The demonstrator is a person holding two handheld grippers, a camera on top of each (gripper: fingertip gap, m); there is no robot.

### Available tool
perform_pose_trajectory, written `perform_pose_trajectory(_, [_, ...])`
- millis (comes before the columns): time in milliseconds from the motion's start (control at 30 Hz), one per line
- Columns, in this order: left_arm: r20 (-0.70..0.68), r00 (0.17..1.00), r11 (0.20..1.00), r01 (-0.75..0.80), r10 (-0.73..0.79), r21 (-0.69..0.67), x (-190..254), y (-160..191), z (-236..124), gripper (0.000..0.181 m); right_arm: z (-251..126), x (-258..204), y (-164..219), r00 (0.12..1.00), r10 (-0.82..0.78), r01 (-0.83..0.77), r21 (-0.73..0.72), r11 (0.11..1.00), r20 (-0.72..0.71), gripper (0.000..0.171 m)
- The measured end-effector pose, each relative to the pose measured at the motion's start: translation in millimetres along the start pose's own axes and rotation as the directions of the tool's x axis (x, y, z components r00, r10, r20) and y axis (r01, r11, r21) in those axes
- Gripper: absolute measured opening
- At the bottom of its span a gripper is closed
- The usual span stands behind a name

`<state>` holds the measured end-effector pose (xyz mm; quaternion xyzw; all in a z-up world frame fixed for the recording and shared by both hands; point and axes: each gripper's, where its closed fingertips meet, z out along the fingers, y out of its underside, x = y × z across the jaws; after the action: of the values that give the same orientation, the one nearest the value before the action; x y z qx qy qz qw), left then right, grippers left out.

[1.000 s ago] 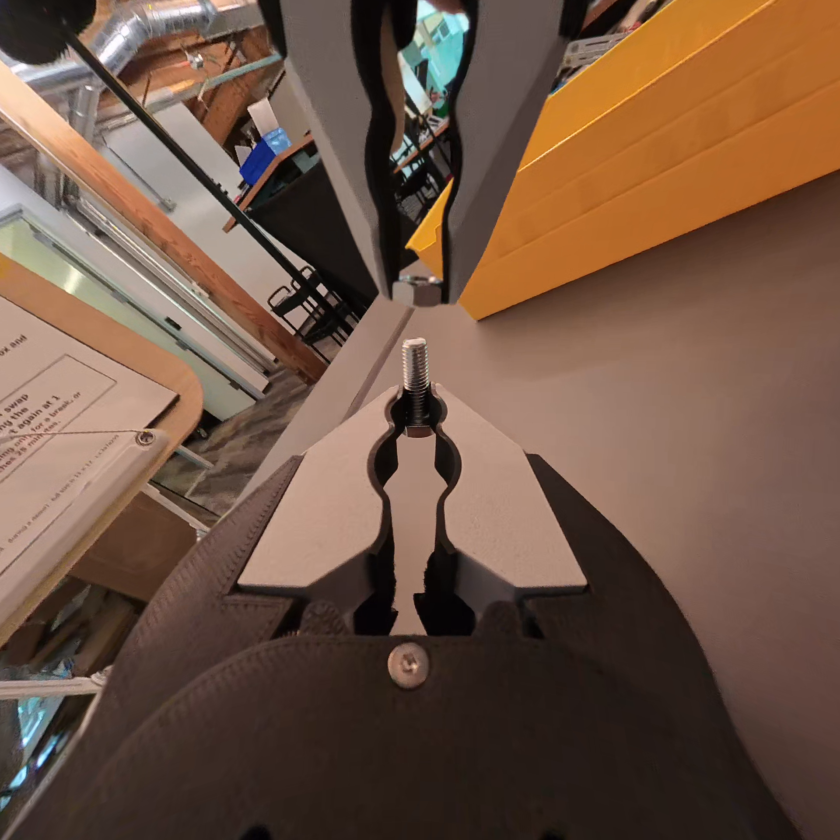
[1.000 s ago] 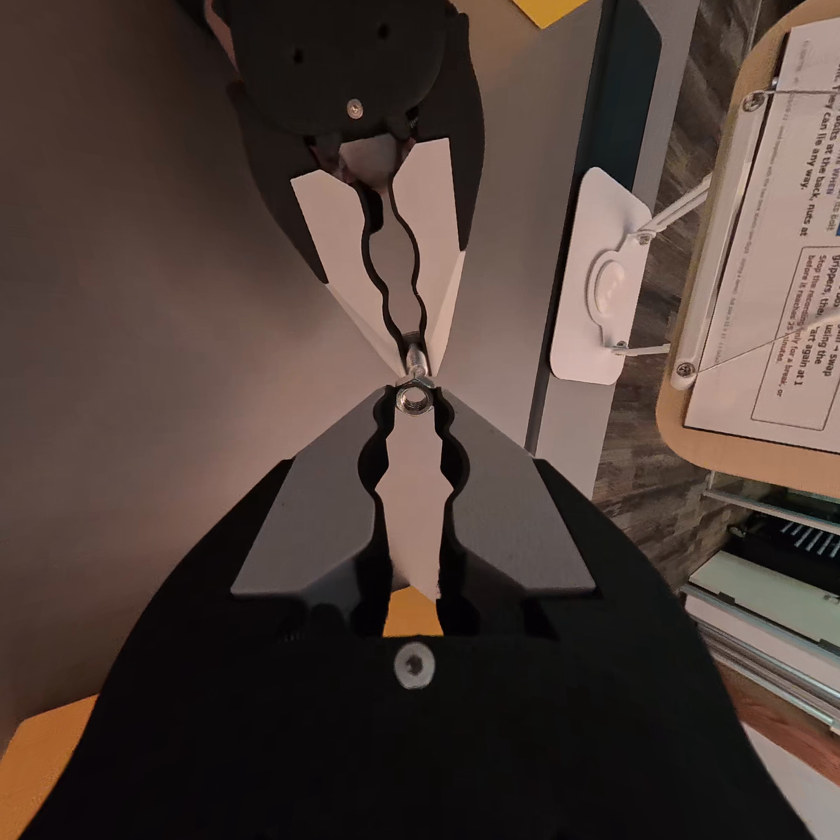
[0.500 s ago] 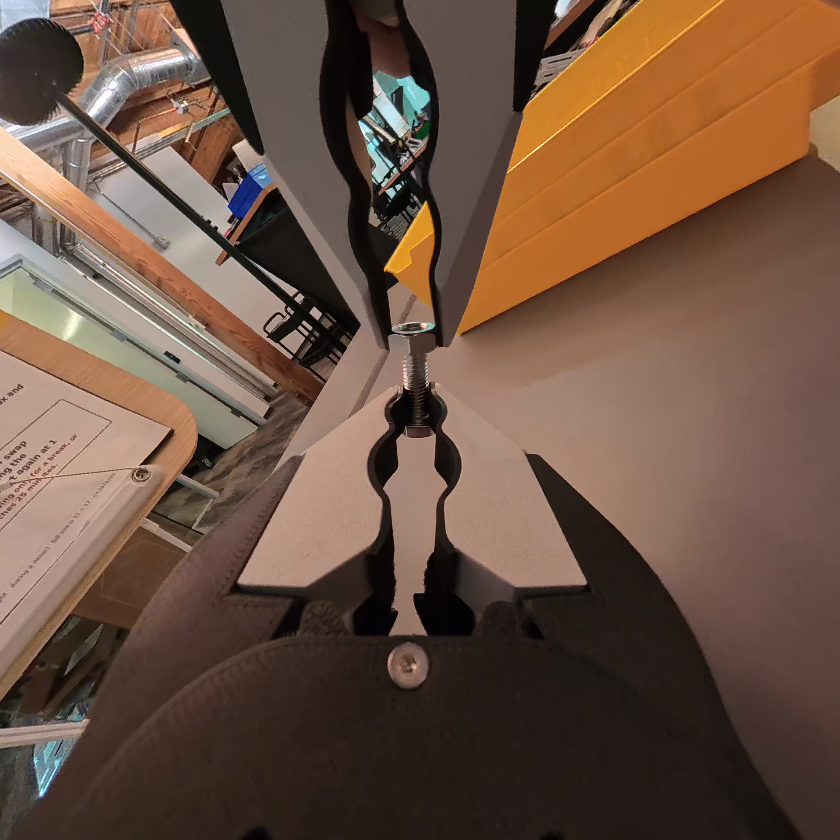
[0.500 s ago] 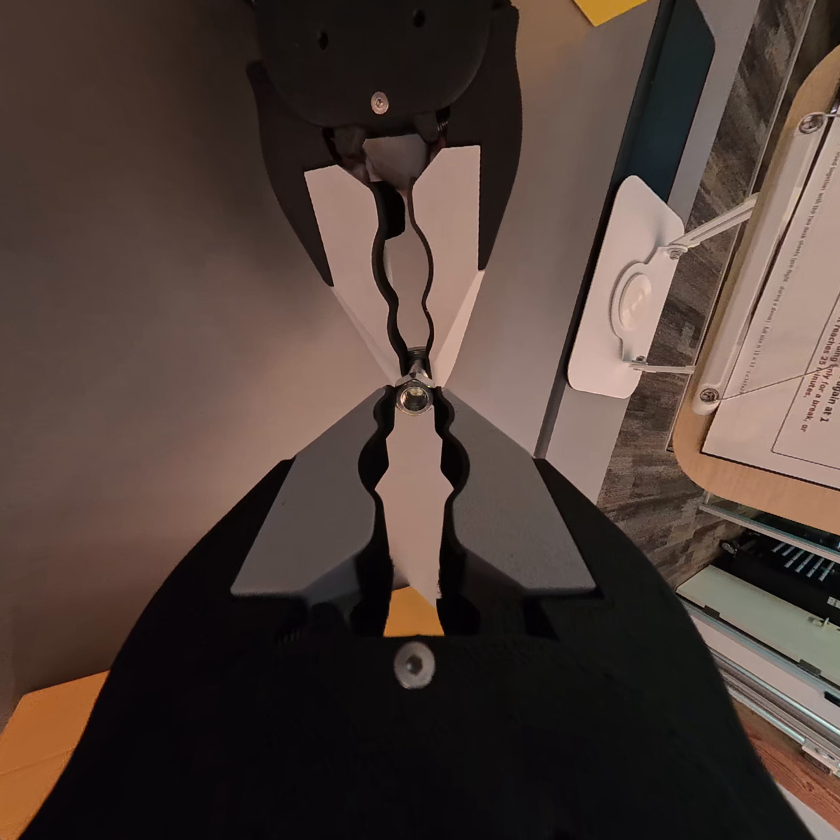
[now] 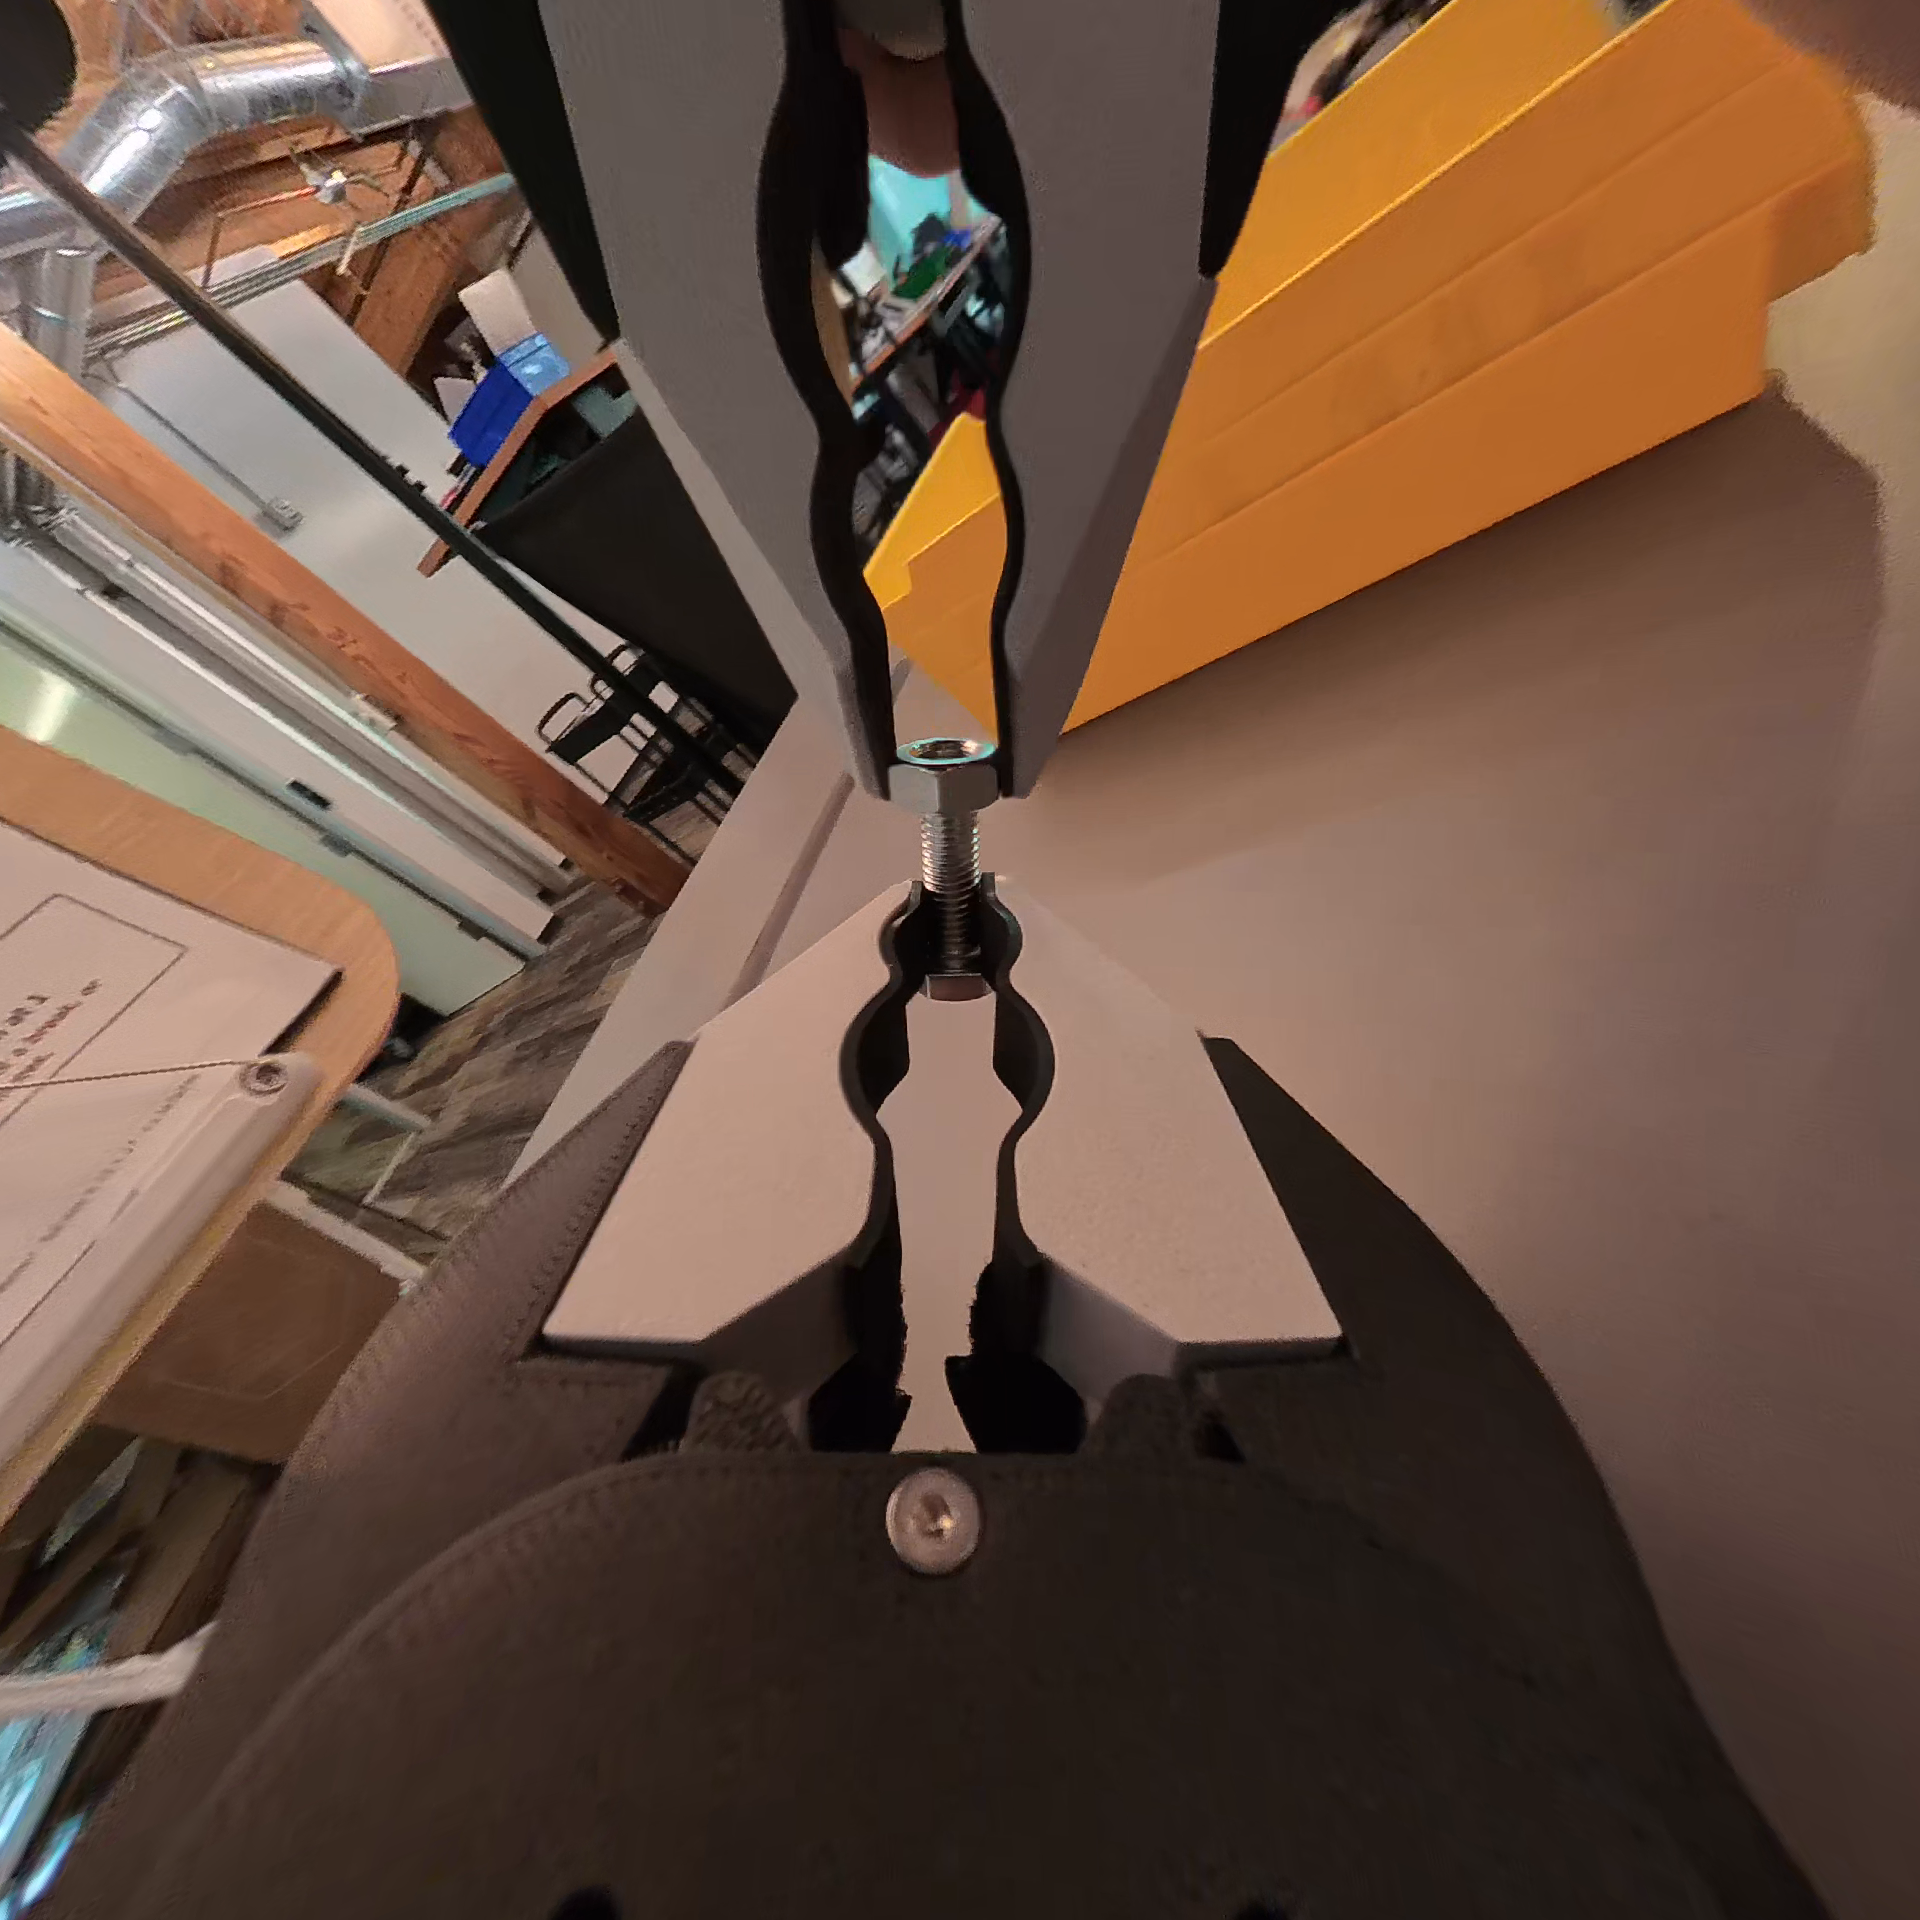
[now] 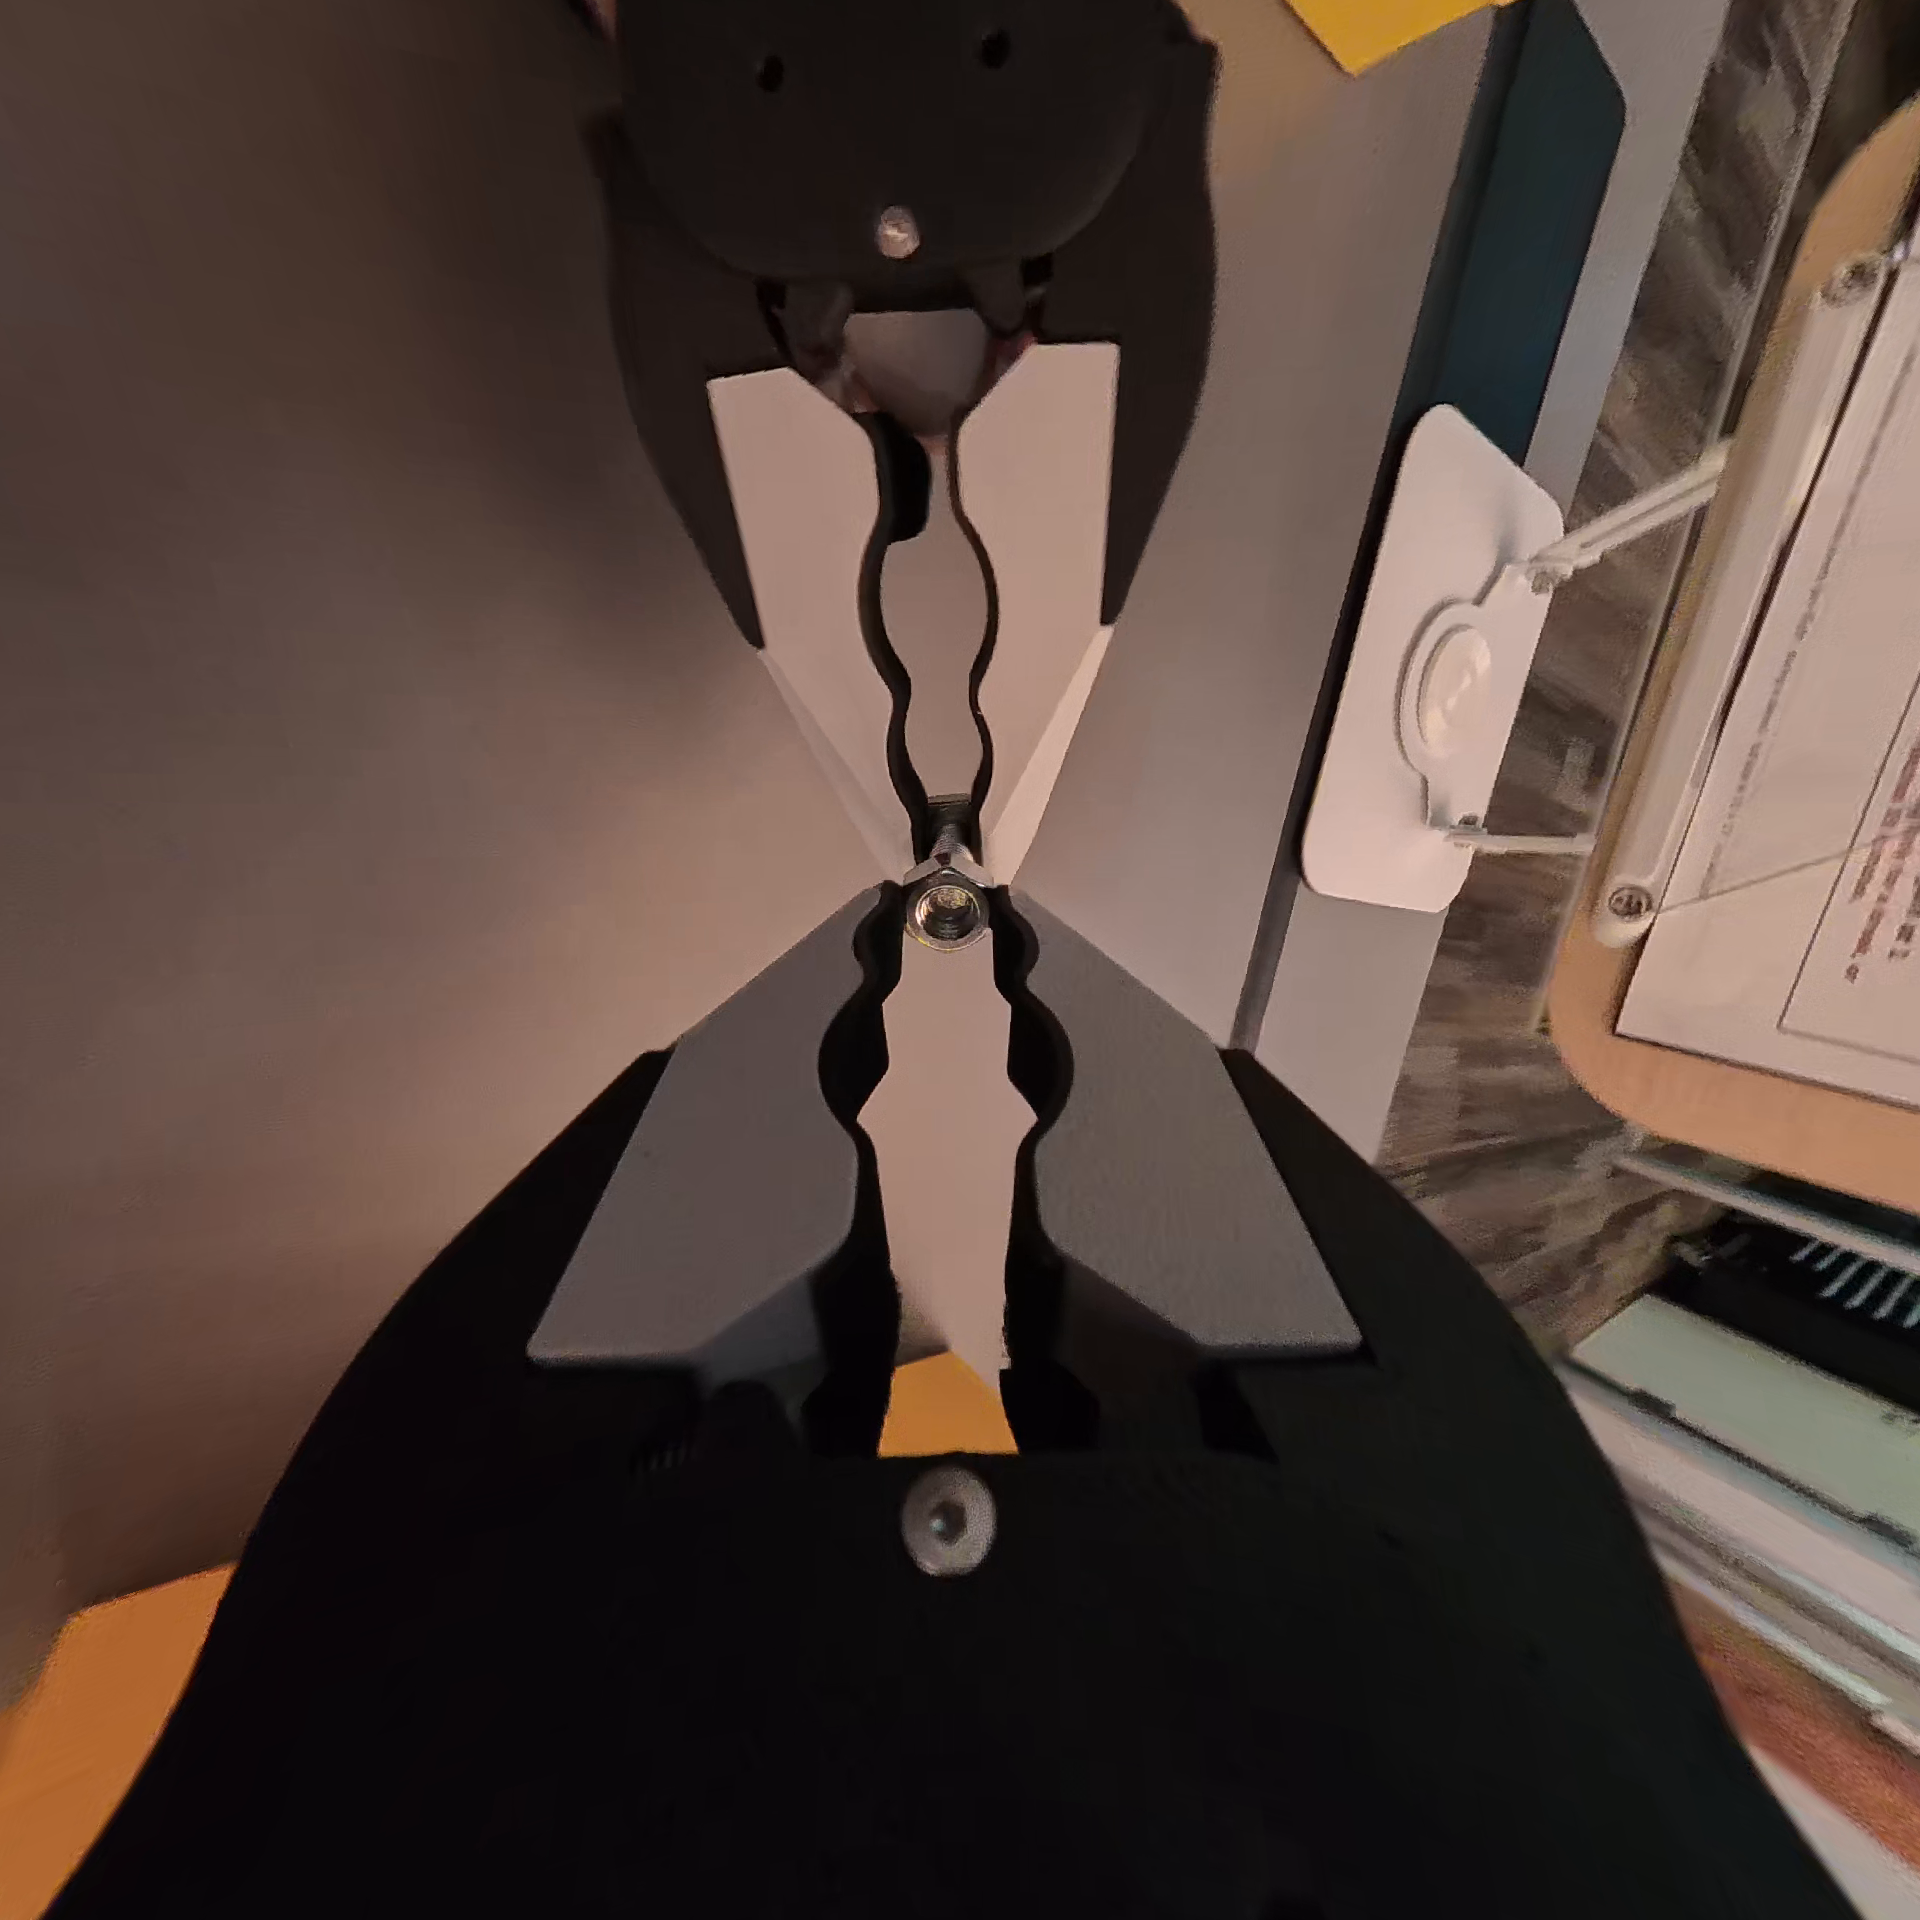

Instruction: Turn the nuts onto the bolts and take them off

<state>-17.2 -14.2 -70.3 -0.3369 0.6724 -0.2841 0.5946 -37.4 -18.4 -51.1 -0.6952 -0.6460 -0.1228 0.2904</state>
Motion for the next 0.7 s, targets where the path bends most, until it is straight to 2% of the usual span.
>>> perform_pose_trajectory(100, [0.067,0.996,0.997,-0.047,0.052,-0.067,-13.6,3.0,-1.4,0.007,1.0,12.4,-1.2,0.983,0.183,-0.182,0.026,0.983,-0.002,0.016])
perform_pose_trajectory(167, [0.121,0.991,0.993,-0.051,0.064,-0.111,-26.6,2.7,-4.3,0.007,-0.9,25.5,-5.0,0.938,0.347,-0.346,0.071,0.935,0.004,0.015])
perform_pose_trajectory(267, [0.215,0.975,0.986,-0.025,0.061,-0.168,-51.8,-1.4,-12.8,0.007,-7.3,49.7,-15.2,0.803,0.594,-0.593,0.181,0.784,0.055,0.015])
perform_pose_trajectory(367, [0.288,0.951,0.968,-0.039,0.112,-0.248,-75.7,-7.4,-25.3,0.007,-15.2,70.4,-27.1,0.623,0.765,-0.772,0.287,0.568,0.161,0.015])
perform_pose_trajectory(467, [0.344,0.918,0.939,-0.079,0.200,-0.335,-94.5,-13.8,-37.8,0.007,-22.6,85.7,-37.2,0.451,0.845,-0.871,0.351,0.345,0.289,0.015])
perform_pose_trajectory(533, [0.362,0.905,0.923,-0.078,0.225,-0.378,-101.2,-16.4,-42.8,0.007,-25.5,91.5,-40.7,0.372,0.859,-0.899,0.366,0.239,0.353,0.015])
perform_pose_trajectory(700, [0.363,0.923,0.926,0.017,0.131,-0.377,-103.5,-21.0,-45.5,0.007,-33.4,96.3,-46.3,0.331,0.840,-0.907,0.391,0.156,0.431,0.019])
